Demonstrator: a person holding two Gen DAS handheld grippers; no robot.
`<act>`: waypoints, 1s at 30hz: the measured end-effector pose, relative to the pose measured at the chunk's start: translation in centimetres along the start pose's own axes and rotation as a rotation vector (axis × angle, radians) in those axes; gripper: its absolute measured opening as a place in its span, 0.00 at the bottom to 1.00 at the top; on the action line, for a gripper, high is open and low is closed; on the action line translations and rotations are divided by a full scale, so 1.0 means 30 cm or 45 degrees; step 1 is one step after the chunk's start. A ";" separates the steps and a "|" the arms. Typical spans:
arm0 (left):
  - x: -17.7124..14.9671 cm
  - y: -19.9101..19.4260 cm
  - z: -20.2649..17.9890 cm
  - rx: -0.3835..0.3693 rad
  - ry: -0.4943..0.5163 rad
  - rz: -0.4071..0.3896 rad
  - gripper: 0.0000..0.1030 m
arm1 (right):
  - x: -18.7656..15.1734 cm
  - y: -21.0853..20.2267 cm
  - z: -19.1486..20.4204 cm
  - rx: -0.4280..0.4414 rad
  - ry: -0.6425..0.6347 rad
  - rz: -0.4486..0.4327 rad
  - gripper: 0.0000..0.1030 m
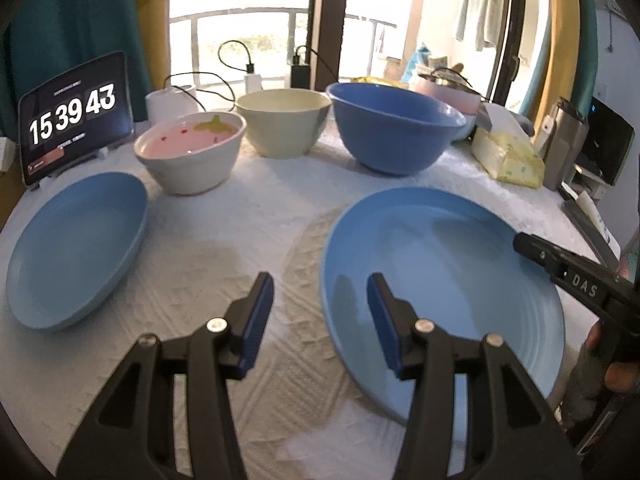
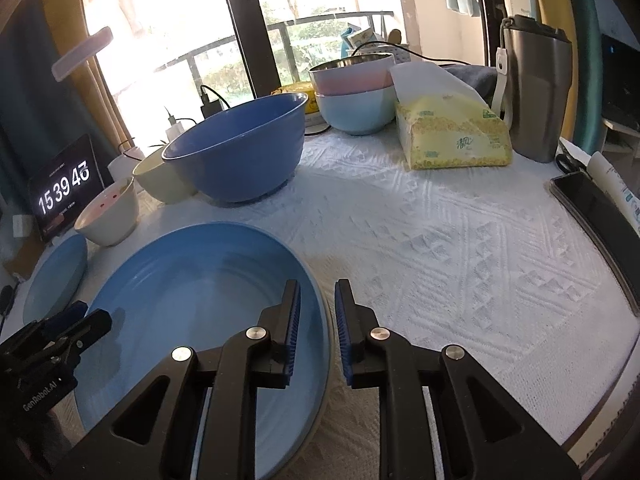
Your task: Organize plates and bowls
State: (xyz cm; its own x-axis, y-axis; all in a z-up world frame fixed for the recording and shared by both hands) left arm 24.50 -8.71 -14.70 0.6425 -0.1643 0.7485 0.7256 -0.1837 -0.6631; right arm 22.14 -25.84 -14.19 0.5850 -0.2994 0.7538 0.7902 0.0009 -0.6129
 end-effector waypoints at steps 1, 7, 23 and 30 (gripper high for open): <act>0.001 -0.004 0.004 0.004 0.000 -0.006 0.49 | 0.000 -0.003 0.005 -0.003 -0.005 -0.004 0.24; 0.013 -0.047 0.029 0.037 -0.010 -0.066 0.49 | 0.013 -0.029 0.026 -0.012 -0.023 -0.038 0.27; 0.022 -0.149 0.166 0.089 -0.108 -0.151 0.49 | 0.038 -0.102 0.233 0.084 -0.137 -0.063 0.29; 0.013 -0.179 0.246 0.124 -0.156 -0.172 0.50 | 0.034 -0.107 0.353 0.152 -0.196 -0.057 0.35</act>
State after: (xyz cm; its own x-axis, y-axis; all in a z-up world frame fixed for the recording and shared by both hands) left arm 22.67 -0.62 -10.84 0.5583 -0.0240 0.8293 0.8240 -0.1007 -0.5576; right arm 22.14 -16.04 -8.95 0.5628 -0.1524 0.8124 0.8266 0.1066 -0.5526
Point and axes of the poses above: each gripper's, at about its wrist camera, not at the fingertips, and y roughly the way its jaws point, z to its left, x to its top, the point moved 5 cm from there along y, roughly the way its jaws point, and after that the axes turned 7 degrees about y, right-handed, at the moved point
